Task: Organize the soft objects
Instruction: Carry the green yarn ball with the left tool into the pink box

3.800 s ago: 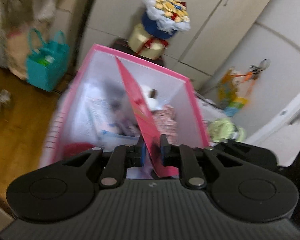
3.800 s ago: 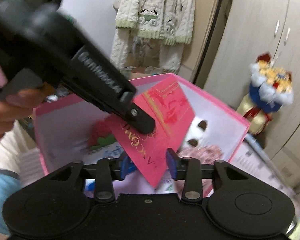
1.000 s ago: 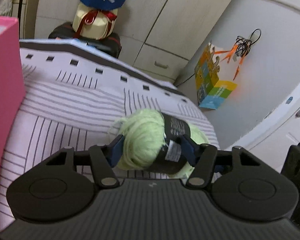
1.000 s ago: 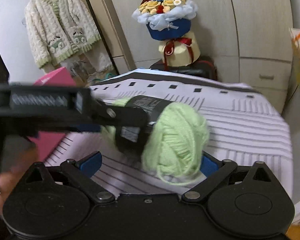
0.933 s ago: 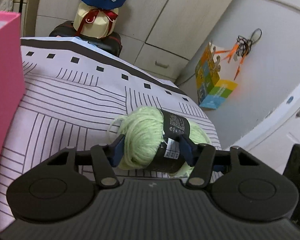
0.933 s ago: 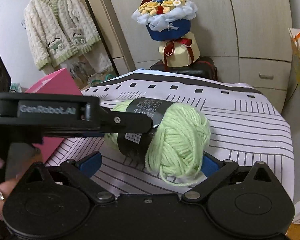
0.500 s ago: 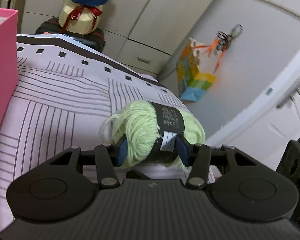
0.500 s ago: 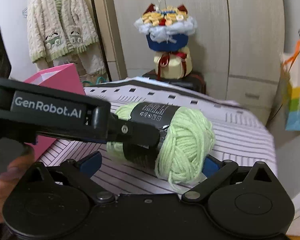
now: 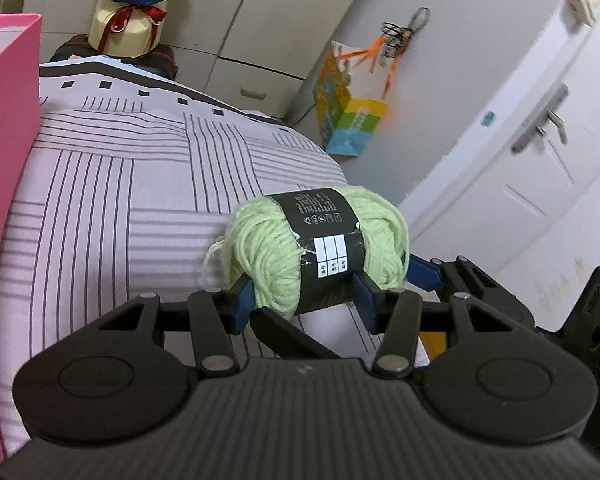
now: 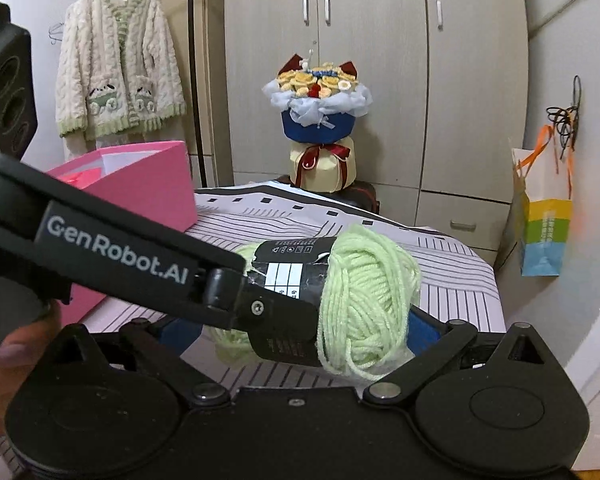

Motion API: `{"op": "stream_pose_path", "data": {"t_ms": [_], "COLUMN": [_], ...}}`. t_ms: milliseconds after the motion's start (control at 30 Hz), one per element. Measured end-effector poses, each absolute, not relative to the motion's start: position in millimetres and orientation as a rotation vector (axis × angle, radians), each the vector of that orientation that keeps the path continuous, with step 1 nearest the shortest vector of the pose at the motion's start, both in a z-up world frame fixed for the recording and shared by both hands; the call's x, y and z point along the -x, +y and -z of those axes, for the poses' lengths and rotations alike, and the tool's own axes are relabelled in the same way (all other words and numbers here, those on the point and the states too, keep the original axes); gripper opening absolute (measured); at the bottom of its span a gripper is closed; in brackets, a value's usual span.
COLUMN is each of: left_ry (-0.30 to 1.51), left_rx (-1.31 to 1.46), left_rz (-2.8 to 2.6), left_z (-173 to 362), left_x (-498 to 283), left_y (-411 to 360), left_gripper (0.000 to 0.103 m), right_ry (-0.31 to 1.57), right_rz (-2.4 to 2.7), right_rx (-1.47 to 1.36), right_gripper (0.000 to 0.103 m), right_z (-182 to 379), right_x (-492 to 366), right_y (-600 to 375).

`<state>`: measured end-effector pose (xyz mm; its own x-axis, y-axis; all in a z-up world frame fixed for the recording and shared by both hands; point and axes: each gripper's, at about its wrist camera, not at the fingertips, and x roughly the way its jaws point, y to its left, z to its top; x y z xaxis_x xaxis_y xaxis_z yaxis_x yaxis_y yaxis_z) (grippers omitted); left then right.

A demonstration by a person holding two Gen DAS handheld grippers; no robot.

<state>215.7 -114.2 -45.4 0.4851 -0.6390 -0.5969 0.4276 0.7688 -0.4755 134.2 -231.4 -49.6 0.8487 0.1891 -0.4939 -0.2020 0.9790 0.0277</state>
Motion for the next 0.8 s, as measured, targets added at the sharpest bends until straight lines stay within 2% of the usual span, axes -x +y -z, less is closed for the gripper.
{"op": "stream_pose_path", "data": {"t_ms": [467, 800], "left_ry": [0.822, 0.743], "left_rx": [0.196, 0.176], "left_rz": [0.771, 0.792], "left_z": [28, -7], "left_x": [-122, -63], "left_y": [-65, -14], "left_gripper": [0.049, 0.049], "right_ry": [0.504, 0.529], "right_rz": [-0.265, -0.317], "right_rx": [0.050, 0.141], "right_gripper": [0.103, 0.103], "right_z": [37, 8], "right_x": [-45, -6], "right_y": [-195, -147]}}
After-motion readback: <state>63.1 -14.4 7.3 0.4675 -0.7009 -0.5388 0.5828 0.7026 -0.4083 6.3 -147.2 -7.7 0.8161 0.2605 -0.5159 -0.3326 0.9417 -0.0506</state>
